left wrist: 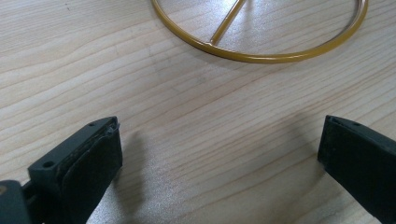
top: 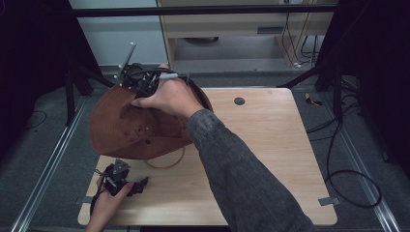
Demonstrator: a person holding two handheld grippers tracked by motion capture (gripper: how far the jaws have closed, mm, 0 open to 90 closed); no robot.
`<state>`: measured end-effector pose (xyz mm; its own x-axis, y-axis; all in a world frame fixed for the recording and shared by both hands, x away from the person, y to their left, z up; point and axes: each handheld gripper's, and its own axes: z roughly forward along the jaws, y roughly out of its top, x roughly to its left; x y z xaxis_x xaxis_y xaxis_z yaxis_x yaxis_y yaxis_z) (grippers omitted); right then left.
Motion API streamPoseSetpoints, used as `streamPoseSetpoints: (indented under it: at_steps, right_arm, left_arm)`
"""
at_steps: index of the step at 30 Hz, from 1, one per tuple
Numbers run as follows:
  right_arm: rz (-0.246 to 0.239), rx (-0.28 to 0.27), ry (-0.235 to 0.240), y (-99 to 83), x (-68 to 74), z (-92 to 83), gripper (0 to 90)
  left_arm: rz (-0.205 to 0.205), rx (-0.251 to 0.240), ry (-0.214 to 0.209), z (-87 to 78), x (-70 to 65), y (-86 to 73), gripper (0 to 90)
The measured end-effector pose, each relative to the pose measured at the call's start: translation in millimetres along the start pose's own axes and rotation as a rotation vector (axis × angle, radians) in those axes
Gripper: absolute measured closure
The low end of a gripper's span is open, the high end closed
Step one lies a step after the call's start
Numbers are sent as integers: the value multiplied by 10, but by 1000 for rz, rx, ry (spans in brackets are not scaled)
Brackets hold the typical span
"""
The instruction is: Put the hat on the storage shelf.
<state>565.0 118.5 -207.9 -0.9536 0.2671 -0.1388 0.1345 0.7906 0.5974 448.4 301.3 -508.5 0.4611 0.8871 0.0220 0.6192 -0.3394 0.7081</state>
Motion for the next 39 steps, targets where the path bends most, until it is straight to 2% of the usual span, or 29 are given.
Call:
streamPoseSetpoints:
  at_steps: [12,19,21,27,31,32,33,39]
  right_arm:
    - [5,-11,-28,-9,5,-21,501]
    - [5,-10,-25,-24,21,-19,427]
    - [8,-10,-22,-29,34,-27,370]
    - [24,-50,-28,-58,47,-87,246]
    - [29,-69,-39,-105,58,-142,201]
    - [34,-97,-44,-161,59,-196,182]
    - [34,-97,-44,-161,59,-196,182]
    - [88,-166,-115,-565,-10,-546,109]
  left_arm:
    - [-1,0,0,0,-1,0,0]
    - [0,0,0,0,0,0,0]
    - [0,0,0,0,0,0,0]
    - [0,0,0,0,0,0,0]
    - [1,0,-1,-1,0,-1,0]
    - [1,0,-1,-1,-1,-1,0]
    - [1,0,-1,-1,-1,-1,0]
    - [8,5,-3,-6,2,-1,0]
